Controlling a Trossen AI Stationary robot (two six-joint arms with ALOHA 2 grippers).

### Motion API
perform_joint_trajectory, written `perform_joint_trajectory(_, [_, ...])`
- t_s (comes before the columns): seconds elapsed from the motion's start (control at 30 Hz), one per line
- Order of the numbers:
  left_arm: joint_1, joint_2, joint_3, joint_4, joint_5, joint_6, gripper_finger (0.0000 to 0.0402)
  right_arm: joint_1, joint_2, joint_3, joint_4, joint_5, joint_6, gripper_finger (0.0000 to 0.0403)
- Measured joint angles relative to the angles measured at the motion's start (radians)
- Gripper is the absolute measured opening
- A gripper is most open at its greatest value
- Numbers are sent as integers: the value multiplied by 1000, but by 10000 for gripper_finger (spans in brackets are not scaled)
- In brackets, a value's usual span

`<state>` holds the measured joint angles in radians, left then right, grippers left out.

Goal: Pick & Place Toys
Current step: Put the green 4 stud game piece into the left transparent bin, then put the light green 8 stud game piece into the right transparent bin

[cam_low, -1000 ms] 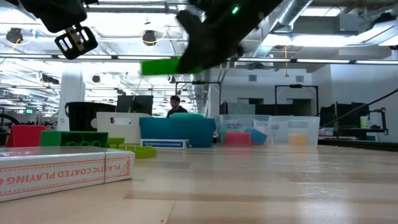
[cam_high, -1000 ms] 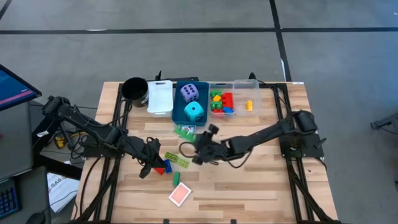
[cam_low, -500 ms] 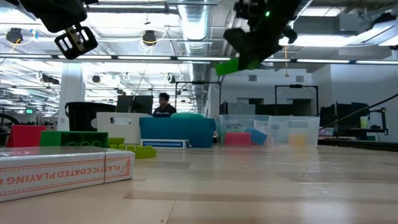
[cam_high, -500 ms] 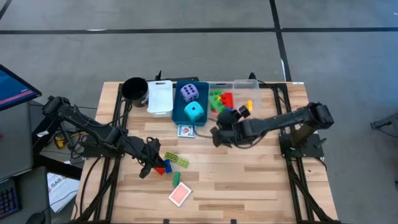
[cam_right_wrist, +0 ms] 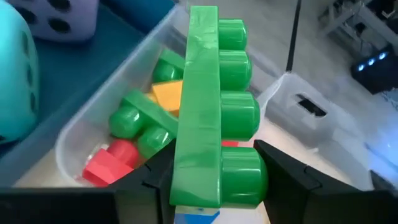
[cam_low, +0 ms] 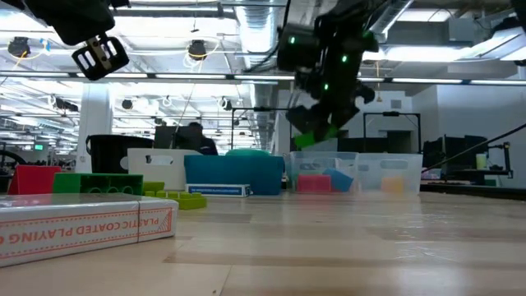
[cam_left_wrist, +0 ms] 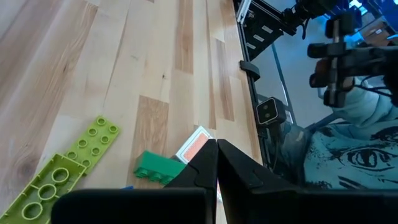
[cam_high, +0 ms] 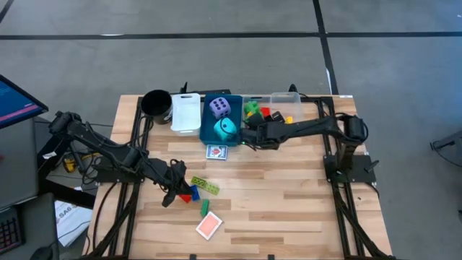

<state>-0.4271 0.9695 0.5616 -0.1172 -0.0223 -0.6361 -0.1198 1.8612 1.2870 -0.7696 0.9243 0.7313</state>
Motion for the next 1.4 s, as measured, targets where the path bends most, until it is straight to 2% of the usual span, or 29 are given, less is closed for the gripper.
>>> perform_joint_trajectory(0.17, [0,0,-40,12,0,-3,0,-12,29,0,32,-12,2,172])
perform_joint_trajectory(0.23, [0,0,-53,14,0,-18,0,-10,28,0,58,-12,2,221])
perform_joint_trajectory(0.37, [0,0,-76,23,0,-27,0,-7,-1,0,87,-52,5,355])
perform_joint_trajectory(0.43, [0,0,-88,40,0,-27,0,-4,-13,1,85,-65,23,383])
perform_joint_trajectory(0.67, [0,0,-102,67,0,54,0,98,-20,0,82,-60,-57,329])
perform_joint_trajectory(0.9, [0,0,-102,111,-1,227,4,349,-20,0,139,-54,-2,321])
perform_joint_trajectory(1.0, [0,0,-102,165,-7,256,17,462,-20,0,213,-10,44,321])
perform_joint_trajectory(1.17, [0,0,-102,225,-7,261,64,598,-20,0,366,30,77,321])
perform_joint_trajectory(1.4, [0,0,-102,317,-8,240,169,686,-20,0,491,36,-27,322])
